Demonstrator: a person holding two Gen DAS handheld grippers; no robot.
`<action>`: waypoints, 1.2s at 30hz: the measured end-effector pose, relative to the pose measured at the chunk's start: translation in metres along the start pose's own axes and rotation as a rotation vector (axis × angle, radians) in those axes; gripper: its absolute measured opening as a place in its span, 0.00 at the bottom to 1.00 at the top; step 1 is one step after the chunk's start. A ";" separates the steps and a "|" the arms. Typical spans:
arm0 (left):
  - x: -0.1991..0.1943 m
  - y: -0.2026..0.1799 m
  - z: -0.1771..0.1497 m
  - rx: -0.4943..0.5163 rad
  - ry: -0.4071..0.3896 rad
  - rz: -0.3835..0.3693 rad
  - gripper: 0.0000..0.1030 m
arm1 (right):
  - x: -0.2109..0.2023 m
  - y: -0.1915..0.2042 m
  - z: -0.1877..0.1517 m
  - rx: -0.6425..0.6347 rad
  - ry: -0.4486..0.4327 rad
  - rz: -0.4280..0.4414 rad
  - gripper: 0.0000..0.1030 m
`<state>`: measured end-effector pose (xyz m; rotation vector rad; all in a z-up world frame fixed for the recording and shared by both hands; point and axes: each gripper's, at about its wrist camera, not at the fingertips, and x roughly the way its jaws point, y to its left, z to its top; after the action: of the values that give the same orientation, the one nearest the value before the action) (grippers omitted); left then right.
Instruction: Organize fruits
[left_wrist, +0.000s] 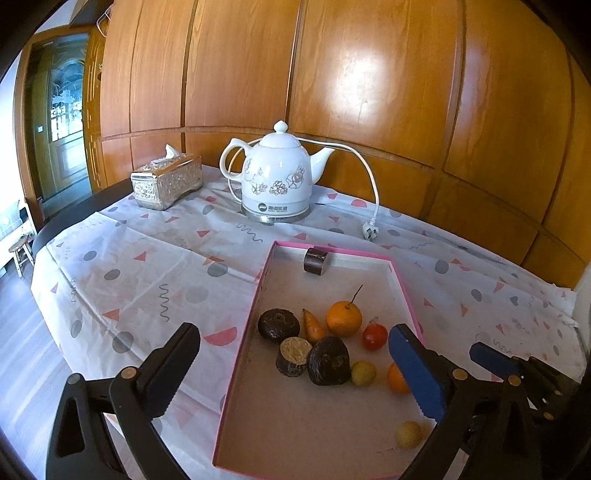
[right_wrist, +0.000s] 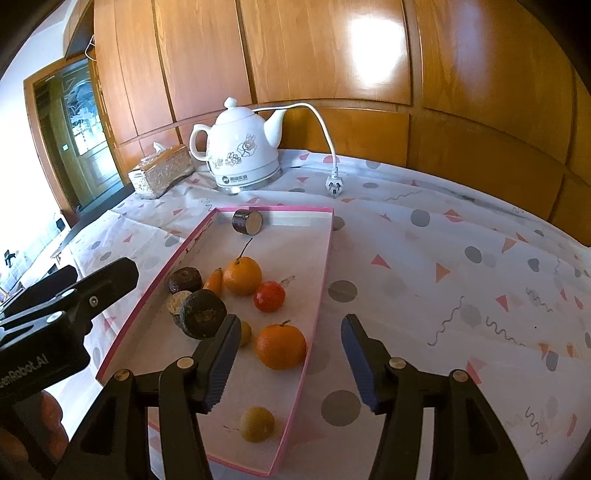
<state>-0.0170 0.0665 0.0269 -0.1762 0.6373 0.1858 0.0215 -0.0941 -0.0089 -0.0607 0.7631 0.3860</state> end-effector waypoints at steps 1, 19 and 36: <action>-0.001 0.000 0.000 0.001 -0.001 0.000 1.00 | -0.001 0.001 -0.001 -0.003 0.000 -0.001 0.56; -0.024 -0.009 0.002 0.022 -0.062 -0.010 1.00 | -0.008 0.004 -0.006 -0.028 -0.013 -0.024 0.56; -0.027 -0.008 0.004 0.024 -0.073 -0.022 0.97 | -0.006 0.003 -0.009 -0.038 -0.003 -0.031 0.56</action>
<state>-0.0342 0.0567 0.0470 -0.1529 0.5645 0.1632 0.0103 -0.0949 -0.0114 -0.1072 0.7507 0.3714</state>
